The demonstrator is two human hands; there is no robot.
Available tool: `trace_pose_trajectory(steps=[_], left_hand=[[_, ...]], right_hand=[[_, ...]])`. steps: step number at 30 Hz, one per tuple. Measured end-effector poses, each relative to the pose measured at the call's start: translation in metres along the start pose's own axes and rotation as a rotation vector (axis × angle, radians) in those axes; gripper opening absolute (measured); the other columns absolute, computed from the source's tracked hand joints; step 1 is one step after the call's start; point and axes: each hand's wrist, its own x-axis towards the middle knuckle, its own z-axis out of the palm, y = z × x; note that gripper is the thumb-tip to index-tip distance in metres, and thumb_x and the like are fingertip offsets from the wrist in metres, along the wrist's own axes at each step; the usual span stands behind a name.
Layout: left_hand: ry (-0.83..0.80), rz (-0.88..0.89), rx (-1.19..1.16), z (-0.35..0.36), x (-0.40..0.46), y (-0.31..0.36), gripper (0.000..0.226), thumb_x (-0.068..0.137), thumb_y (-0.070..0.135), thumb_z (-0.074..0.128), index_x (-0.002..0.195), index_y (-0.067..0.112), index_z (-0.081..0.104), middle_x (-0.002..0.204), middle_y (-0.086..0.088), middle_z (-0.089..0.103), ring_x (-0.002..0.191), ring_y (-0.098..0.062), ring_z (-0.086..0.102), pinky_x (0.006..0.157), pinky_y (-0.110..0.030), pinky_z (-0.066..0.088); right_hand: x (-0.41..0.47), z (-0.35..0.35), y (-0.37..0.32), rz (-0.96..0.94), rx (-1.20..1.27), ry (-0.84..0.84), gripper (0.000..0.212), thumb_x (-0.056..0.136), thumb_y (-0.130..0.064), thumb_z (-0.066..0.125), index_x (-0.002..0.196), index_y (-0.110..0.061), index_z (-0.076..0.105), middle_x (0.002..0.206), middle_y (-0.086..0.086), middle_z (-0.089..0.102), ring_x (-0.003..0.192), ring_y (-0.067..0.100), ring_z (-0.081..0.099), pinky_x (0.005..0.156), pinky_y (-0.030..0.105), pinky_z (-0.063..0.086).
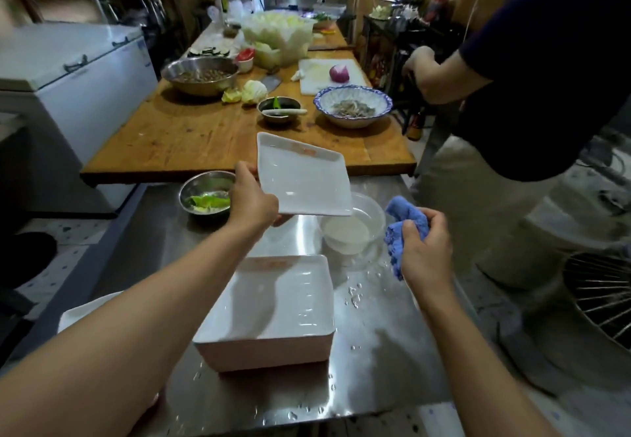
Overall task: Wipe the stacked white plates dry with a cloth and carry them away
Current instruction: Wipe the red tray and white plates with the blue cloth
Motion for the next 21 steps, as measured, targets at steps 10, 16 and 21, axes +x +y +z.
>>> trace_pose_trajectory(steps=[10, 16, 21], left_hand=[[0.181, 0.338, 0.401, 0.05, 0.002, -0.002, 0.04, 0.078, -0.009, 0.051, 0.108, 0.013, 0.035, 0.096, -0.016, 0.061, 0.083, -0.035, 0.059, 0.06, -0.04, 0.047], [0.211, 0.362, 0.389, 0.059, -0.006, 0.003, 0.042, 0.078, -0.009, 0.052, 0.111, 0.011, 0.036, 0.096, -0.017, 0.061, 0.082, -0.033, 0.058, 0.061, -0.039, 0.047], [0.185, 0.21, 0.225, 0.043, -0.012, -0.003, 0.042, 0.075, -0.01, 0.053, 0.105, 0.014, 0.037, 0.098, -0.01, 0.056, 0.086, -0.025, 0.055, 0.061, -0.032, 0.051]], right_hand=[[0.016, -0.009, 0.015, 0.005, 0.011, -0.014, 0.012, 0.092, -0.013, 0.047, 0.101, -0.021, 0.05, 0.088, -0.017, 0.055, 0.073, -0.012, 0.055, 0.055, 0.004, 0.041], [0.018, -0.017, 0.019, 0.012, -0.004, -0.041, 0.012, 0.093, -0.013, 0.047, 0.102, -0.021, 0.049, 0.088, -0.017, 0.052, 0.073, -0.015, 0.053, 0.055, 0.0, 0.039], [0.012, -0.015, 0.017, 0.015, -0.019, -0.062, 0.012, 0.093, -0.016, 0.048, 0.103, -0.022, 0.047, 0.087, -0.018, 0.051, 0.071, -0.009, 0.053, 0.053, 0.005, 0.04]])
